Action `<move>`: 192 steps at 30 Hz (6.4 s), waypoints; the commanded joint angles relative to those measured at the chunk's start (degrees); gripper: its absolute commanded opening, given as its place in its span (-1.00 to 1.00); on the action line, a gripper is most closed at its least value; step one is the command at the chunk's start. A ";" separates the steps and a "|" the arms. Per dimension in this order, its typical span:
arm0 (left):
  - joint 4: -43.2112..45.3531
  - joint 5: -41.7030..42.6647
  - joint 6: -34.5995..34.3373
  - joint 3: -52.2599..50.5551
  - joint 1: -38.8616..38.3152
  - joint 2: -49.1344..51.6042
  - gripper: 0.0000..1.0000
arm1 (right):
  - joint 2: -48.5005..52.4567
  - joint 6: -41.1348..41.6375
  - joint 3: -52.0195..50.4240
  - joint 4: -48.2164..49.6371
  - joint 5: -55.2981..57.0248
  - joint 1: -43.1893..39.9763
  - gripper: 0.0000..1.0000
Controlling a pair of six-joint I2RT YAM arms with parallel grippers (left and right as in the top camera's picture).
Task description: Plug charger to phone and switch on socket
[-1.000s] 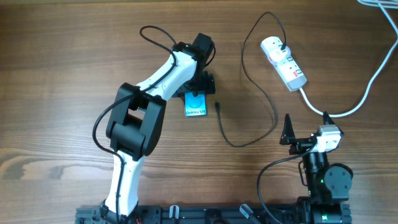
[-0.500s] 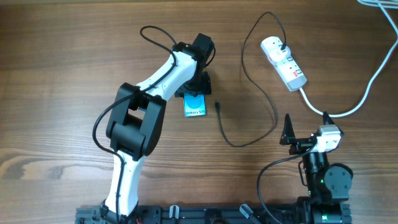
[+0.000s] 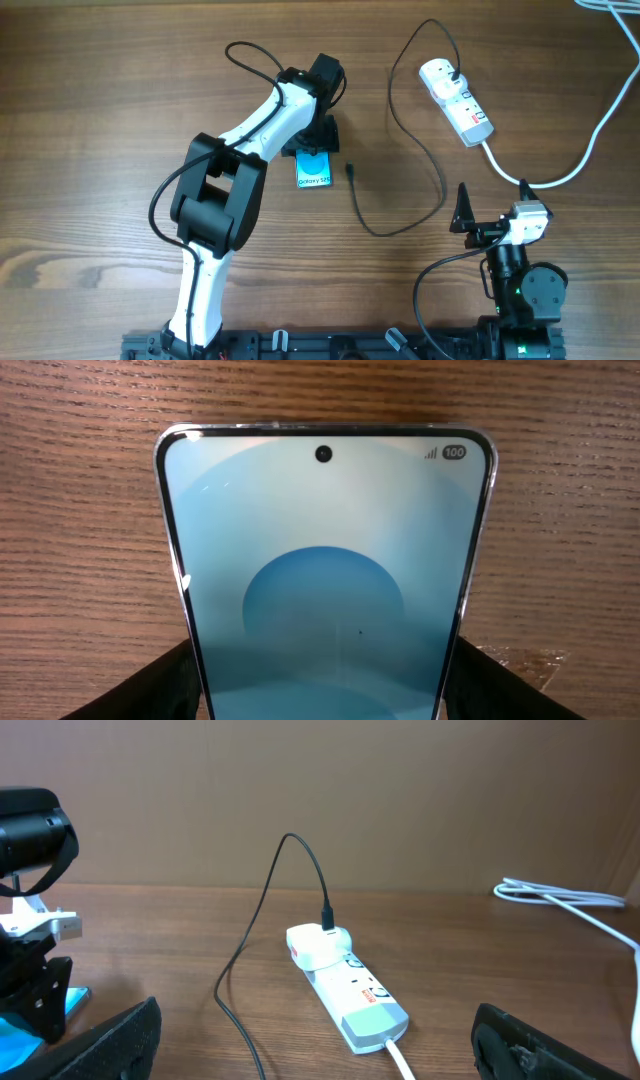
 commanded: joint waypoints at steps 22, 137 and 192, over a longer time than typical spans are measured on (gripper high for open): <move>-3.56 7.19 -1.68 -1.16 1.31 -4.72 0.34 | -0.28 0.72 -0.11 0.11 0.74 -0.28 1.00; -0.96 47.89 -1.57 -8.26 11.17 -9.03 0.28 | -0.28 0.68 -0.11 0.11 0.74 -0.28 1.00; 3.15 90.47 -9.18 -8.28 20.92 -9.01 0.25 | 51.89 27.32 58.77 -25.05 -48.15 4.28 0.99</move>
